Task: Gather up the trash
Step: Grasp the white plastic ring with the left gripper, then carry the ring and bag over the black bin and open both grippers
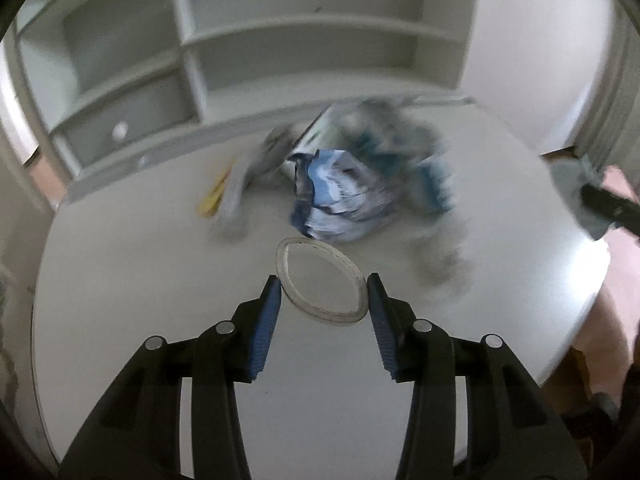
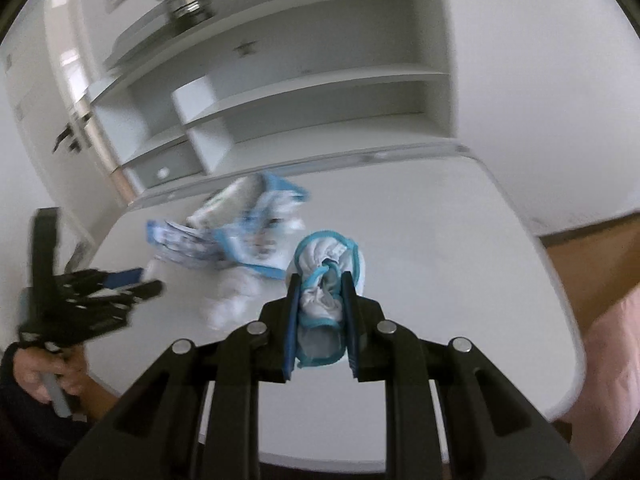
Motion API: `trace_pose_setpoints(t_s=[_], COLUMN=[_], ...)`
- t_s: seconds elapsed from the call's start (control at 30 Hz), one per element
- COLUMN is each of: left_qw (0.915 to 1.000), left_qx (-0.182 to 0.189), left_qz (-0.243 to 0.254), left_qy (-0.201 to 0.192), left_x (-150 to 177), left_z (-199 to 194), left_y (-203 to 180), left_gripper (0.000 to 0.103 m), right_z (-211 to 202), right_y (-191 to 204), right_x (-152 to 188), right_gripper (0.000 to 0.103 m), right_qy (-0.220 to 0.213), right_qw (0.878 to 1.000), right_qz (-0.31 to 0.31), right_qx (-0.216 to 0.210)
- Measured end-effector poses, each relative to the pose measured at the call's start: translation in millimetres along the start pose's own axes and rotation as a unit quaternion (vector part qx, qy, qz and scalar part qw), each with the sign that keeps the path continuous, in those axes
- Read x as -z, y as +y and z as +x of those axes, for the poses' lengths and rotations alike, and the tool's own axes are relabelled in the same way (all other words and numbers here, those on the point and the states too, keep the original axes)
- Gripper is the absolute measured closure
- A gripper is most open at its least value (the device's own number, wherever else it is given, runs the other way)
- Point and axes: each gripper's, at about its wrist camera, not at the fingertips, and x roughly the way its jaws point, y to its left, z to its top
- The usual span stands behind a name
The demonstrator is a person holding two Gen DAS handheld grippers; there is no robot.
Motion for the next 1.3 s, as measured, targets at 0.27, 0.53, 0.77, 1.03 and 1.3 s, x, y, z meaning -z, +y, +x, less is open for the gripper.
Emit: trace_pose_setpoints(t_s=[0.27,0.53,0.77,1.03,1.3], left_qw=[0.9892,0.9467,0.8978,0.8686,0.861], left_qx=[0.104,0.241,0.326,0.339,0.336], left_qz=[0.096,0.213,0.295,0.348,0.359], left_qy=[-0.038,-0.021,0.02,0.099,0.131], left_x=[-40.0,-44.2,4.0,58.7,75.0], left_z=[-9.6,12.3,50.8,123.5,156.6], left_y=[-119.5,-293.8,-422.3,-493.8,-526.6], left_gripper=[0.06,0.06,0.06,0.06,0.06], right_z=[-60.7,-114.3,-128.8,-112.7,-109.3], right_y=[-107.6,-213.7,-289.7,-335.4,-353.3], right_x=[45.8,122.8,202.0,271.9,292.9], right_gripper=[0.083,0.083,0.083,0.083,0.083], right_qy=[-0.025,-0.025,0.004,0.066,0.08], right_qw=[0.989,0.953,0.915,0.889,0.878], right_qz=[0.111,0.232,0.328,0.388,0.41], right_qx=[0.099,0.193,0.235,0.235,0.232])
